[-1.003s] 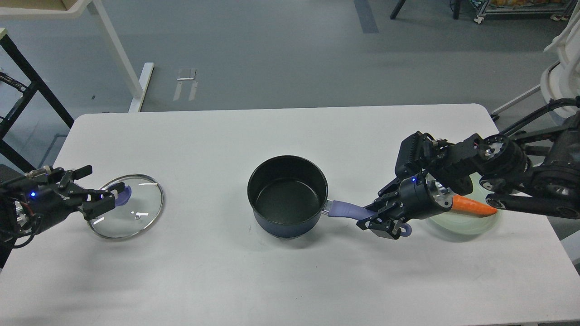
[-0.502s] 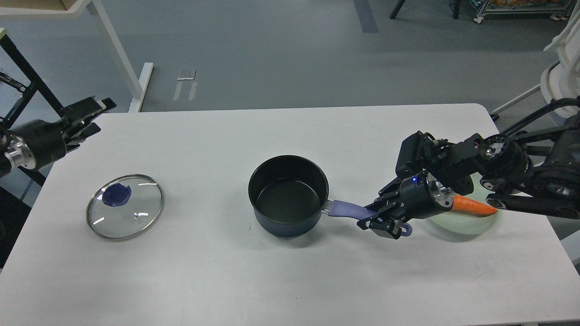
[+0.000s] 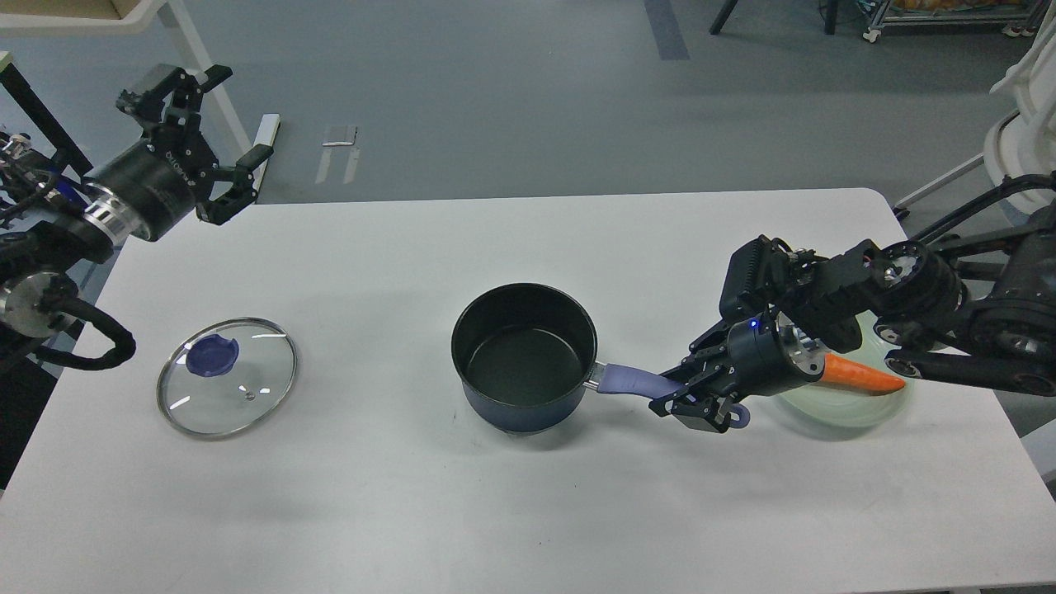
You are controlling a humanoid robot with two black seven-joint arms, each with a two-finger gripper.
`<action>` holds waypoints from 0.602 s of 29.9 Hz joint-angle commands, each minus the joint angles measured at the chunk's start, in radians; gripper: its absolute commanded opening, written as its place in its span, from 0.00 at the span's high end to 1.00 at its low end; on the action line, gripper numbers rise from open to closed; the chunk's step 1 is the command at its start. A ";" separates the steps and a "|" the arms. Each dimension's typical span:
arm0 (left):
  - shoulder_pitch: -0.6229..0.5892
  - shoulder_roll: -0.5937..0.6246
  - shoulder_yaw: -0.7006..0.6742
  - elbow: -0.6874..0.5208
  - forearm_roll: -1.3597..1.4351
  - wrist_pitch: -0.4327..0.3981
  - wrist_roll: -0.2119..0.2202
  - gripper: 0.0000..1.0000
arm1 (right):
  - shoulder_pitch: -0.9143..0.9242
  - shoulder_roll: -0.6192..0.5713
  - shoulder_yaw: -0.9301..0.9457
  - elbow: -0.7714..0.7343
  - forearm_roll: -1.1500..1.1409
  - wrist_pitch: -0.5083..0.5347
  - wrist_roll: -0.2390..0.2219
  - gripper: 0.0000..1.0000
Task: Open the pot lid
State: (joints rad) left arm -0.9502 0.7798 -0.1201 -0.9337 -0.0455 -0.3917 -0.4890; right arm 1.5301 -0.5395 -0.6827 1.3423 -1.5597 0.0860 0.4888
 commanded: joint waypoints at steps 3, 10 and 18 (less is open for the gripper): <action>0.002 -0.017 -0.015 0.018 0.009 0.008 0.000 0.01 | 0.090 -0.054 0.008 0.012 0.091 0.000 0.000 0.01; 0.001 -0.016 -0.013 0.018 0.013 -0.001 0.000 0.01 | 0.141 -0.186 0.118 0.031 0.413 -0.003 0.000 0.01; 0.008 -0.060 -0.015 0.018 0.006 -0.003 0.000 0.01 | -0.109 -0.290 0.424 0.014 0.958 -0.014 0.000 0.01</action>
State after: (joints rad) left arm -0.9471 0.7375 -0.1348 -0.9160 -0.0334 -0.3944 -0.4890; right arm 1.5453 -0.8103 -0.4009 1.3632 -0.7668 0.0786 0.4886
